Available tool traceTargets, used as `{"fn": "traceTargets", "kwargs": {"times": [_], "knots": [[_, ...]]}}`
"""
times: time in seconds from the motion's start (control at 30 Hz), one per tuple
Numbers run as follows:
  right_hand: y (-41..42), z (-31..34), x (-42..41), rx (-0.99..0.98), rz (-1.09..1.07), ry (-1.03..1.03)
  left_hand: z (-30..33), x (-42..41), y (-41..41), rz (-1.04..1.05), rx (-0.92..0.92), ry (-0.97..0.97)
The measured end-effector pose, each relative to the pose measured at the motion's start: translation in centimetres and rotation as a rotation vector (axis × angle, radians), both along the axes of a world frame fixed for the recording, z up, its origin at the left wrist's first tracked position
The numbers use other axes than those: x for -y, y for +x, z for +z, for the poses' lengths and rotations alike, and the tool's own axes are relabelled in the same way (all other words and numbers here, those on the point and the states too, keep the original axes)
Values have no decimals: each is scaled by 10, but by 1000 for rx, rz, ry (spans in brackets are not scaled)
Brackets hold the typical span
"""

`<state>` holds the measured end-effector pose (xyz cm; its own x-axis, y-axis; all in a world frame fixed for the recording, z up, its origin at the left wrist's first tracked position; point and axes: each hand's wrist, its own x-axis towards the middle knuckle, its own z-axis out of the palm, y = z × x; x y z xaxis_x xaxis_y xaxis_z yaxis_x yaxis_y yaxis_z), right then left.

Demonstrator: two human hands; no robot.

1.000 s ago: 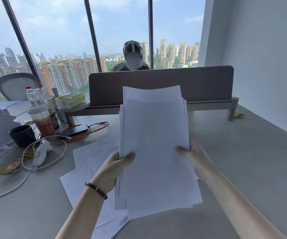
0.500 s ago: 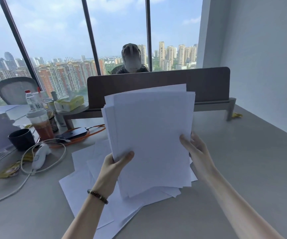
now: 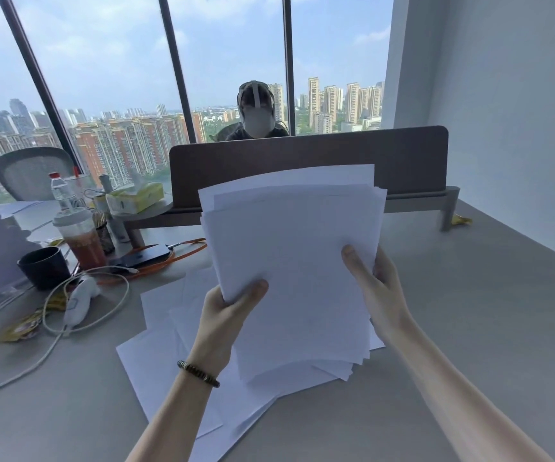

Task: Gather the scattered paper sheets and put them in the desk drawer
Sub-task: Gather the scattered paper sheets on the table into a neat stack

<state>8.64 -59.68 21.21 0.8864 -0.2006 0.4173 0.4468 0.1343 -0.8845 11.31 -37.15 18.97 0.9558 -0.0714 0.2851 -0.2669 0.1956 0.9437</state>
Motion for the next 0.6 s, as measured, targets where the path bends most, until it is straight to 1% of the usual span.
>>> {"fn": "traceTargets", "kwargs": {"times": [0.13,0.23,0.37,0.47,0.53,0.6], "knots": [[2,-5,7,6,-32,41,-8,-9,0,-37,-39,-7],[3,-14,4,-17,16,-30,-12,-5,-1,-51,-41,7],[3,-10,-3,4,14,-68,0,3,0,26,-29,-10],[5,-5,-4,16,-13,-17,7,3,3,25,-41,-21],[6,-15,-3,-12,-19,-11,-1,0,3,9,-59,-20],[5,-34,-4,-91,-19,-32,-19,-1,-1,11,-62,2]]}}
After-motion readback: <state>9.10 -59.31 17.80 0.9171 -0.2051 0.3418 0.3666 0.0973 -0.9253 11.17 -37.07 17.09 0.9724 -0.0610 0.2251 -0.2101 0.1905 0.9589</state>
